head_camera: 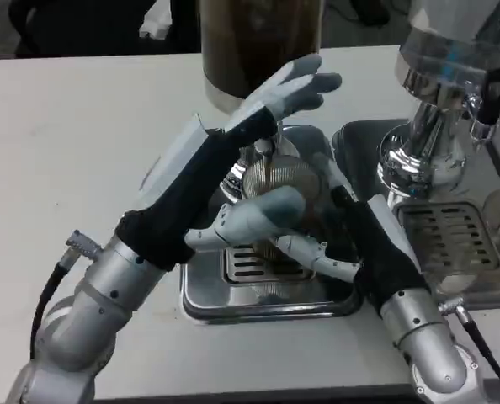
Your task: Grasp the cup under the faucet to collect the drink, then remove the cup.
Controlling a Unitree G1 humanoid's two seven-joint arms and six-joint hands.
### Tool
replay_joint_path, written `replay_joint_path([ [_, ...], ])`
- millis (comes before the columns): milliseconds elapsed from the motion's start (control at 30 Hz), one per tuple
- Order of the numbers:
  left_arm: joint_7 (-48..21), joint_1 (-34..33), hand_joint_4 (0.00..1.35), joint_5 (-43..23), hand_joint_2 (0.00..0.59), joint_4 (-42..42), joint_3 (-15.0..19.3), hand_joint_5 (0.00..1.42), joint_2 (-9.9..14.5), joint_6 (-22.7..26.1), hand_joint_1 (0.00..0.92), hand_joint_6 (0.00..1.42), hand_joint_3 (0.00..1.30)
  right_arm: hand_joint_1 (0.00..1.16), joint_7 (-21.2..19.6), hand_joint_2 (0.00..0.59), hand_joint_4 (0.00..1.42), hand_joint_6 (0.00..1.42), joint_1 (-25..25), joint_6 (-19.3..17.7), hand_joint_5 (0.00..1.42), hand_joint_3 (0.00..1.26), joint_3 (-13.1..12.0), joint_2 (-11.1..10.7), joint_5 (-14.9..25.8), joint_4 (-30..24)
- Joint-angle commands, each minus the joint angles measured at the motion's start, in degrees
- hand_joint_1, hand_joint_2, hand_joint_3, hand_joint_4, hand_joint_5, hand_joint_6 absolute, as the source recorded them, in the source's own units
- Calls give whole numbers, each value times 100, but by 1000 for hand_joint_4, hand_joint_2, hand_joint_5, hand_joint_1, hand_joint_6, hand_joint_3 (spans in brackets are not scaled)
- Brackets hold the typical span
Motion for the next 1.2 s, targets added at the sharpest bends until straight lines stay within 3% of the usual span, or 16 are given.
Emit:
replay_joint_path([
  [33, 208, 188, 0, -4, 127, -402, 314, 109, 44, 104, 0, 3, 136, 671, -16, 210, 0, 0, -9, -11, 0, 0, 9, 41, 36, 25],
  [400, 405, 796, 0, 16, 130, -937, 960, 106, 209, 292, 0, 0, 127, 673, -58, 211, 0, 0, -112, -98, 0, 0, -70, 136, 117, 173],
  [700, 731, 1825, 0, 235, 131, -410, 1359, 84, 278, 54, 0, 0, 133, 680, -199, 209, 0, 0, -142, -242, 0, 0, -85, 227, 97, 206],
  [1200, 1142, 2180, 0, 869, 132, 652, 1187, 71, 347, -82, 0, 0, 126, 689, -221, 205, 0, 0, -281, -431, 0, 0, -31, 348, 147, 576],
])
